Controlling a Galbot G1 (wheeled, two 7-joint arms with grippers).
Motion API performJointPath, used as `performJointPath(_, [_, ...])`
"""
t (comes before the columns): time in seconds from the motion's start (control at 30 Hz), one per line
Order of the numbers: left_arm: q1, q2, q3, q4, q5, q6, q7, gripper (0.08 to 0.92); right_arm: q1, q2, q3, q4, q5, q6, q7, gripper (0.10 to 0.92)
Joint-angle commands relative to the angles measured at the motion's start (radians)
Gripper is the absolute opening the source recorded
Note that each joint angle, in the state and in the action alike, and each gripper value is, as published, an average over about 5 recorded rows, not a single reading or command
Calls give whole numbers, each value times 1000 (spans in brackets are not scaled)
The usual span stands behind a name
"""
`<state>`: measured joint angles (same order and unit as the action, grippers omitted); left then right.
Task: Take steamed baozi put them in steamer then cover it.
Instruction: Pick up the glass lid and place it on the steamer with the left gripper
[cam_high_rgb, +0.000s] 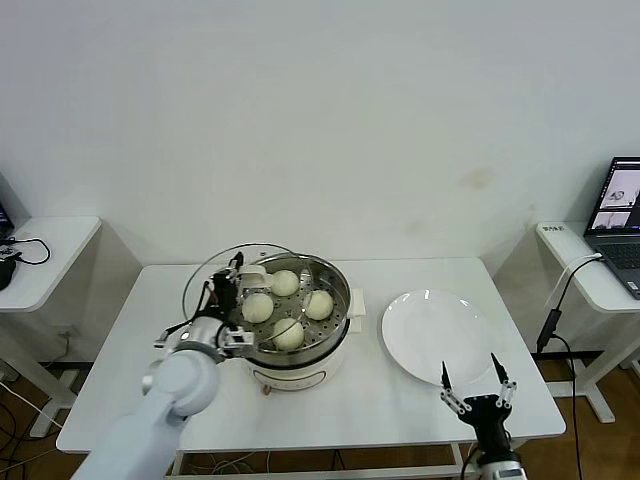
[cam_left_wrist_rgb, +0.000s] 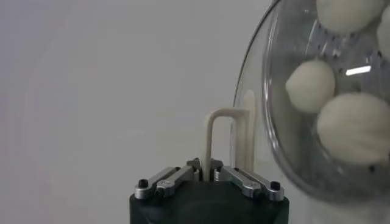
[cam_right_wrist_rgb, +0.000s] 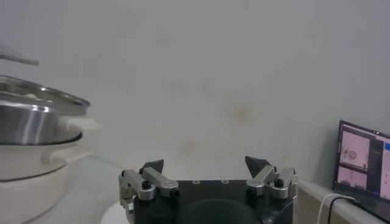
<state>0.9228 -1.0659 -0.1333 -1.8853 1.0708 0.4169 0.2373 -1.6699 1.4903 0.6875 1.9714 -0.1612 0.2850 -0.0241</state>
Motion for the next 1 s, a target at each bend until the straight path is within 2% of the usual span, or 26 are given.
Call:
performJointPath(0.03, [-88,-180,99,53,184,48,83,155,11,9,-13,-36,-35,2,2,823])
performJointPath(0.37, [-85,-251,134,104,234,58,117,155,16,8,-14,-45,-38,4,2,823])
performJointPath(1.0, [-19,-236,62,86,241,40,114,155,3,3,-18,-44,-40,13,2,823])
